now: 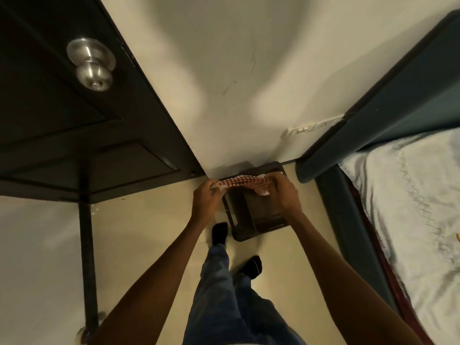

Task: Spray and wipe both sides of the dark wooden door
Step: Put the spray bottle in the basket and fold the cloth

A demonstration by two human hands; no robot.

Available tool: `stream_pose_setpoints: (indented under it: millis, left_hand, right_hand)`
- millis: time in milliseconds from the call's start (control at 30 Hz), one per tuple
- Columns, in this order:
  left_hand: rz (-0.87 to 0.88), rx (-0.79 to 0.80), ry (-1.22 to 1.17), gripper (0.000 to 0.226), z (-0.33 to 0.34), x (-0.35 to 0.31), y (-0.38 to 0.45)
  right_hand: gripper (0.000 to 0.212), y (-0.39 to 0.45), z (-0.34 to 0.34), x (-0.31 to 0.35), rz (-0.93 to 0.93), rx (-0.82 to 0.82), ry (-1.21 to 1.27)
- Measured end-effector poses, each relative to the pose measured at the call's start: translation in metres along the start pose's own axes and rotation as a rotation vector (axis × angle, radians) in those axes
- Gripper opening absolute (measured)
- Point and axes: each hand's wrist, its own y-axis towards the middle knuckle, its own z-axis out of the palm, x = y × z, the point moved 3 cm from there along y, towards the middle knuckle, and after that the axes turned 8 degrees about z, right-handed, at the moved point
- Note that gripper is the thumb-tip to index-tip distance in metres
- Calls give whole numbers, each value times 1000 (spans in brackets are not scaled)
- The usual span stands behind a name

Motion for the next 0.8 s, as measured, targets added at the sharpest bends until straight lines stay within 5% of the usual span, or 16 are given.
stream_pose_setpoints:
  millis: [200, 433, 633, 800]
  left_hand:
    - [59, 25, 7, 29, 28, 26, 18]
    - [-72, 143, -57, 18, 111, 116, -4]
    - [-47, 136, -102, 17, 149, 154, -24]
    - [55, 312, -56, 27, 167, 158, -40]
  right_hand:
    - [24, 4, 21, -12, 15, -5, 26]
    - [20, 13, 75, -94, 156, 50, -114]
    - [18, 14, 86, -134, 70, 69, -254]
    - [36, 14, 90, -166, 78, 175, -661]
